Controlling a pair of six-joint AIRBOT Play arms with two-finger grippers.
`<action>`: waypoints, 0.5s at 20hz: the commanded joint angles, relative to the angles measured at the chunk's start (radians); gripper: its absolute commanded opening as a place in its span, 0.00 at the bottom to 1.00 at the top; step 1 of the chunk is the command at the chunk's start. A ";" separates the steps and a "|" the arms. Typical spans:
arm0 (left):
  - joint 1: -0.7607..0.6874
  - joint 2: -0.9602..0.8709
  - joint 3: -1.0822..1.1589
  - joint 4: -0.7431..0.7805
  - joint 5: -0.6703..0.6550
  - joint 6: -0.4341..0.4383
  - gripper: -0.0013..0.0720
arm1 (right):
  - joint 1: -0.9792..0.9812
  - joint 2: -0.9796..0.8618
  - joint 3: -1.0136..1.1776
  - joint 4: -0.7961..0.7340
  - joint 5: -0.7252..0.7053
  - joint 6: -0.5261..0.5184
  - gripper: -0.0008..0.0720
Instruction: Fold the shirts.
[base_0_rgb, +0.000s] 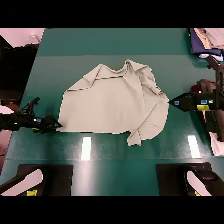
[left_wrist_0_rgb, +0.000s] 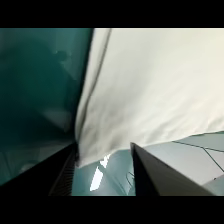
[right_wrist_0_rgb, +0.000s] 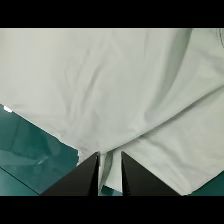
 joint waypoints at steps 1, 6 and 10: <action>-0.039 0.000 -0.013 -0.008 0.051 0.003 0.58 | 0.001 0.015 -0.002 0.000 0.009 0.003 0.23; -0.076 0.001 0.007 -0.052 0.081 -0.023 0.05 | -0.060 -0.044 -0.057 -0.086 0.120 0.032 0.23; -0.076 0.002 0.114 -0.052 0.008 -0.022 0.05 | -0.234 -0.083 -0.280 -0.095 0.070 0.032 0.47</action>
